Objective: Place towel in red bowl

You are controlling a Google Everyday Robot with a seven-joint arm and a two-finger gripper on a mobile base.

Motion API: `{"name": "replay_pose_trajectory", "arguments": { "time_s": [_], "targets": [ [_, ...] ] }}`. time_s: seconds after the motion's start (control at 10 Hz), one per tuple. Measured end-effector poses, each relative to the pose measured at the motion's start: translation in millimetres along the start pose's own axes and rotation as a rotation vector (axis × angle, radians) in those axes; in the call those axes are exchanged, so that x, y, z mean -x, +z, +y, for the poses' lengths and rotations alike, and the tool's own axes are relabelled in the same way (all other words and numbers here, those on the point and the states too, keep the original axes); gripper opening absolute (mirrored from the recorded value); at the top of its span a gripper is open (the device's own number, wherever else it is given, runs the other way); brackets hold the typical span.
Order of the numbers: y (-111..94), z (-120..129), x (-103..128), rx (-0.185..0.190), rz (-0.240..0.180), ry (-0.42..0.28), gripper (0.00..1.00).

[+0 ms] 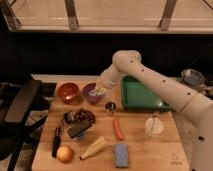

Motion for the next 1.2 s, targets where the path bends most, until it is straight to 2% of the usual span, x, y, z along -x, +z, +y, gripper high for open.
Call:
{"name": "replay_pose_trajectory", "arguments": {
  "time_s": [0.3, 0.5, 0.7, 0.9, 1.0, 1.2],
  "targets": [
    [38, -49, 23, 0.012, -0.016, -0.068, 0.0],
    [70, -81, 31, 0.033, -0.025, -0.104, 0.0],
    [109, -112, 35, 0.063, -0.041, -0.143, 0.0],
    [137, -133, 31, 0.083, -0.059, -0.16, 0.02],
    [152, -142, 33, 0.095, -0.079, -0.174, 0.12],
    [163, -140, 30, 0.114, -0.093, -0.181, 0.31]
  ]
}}
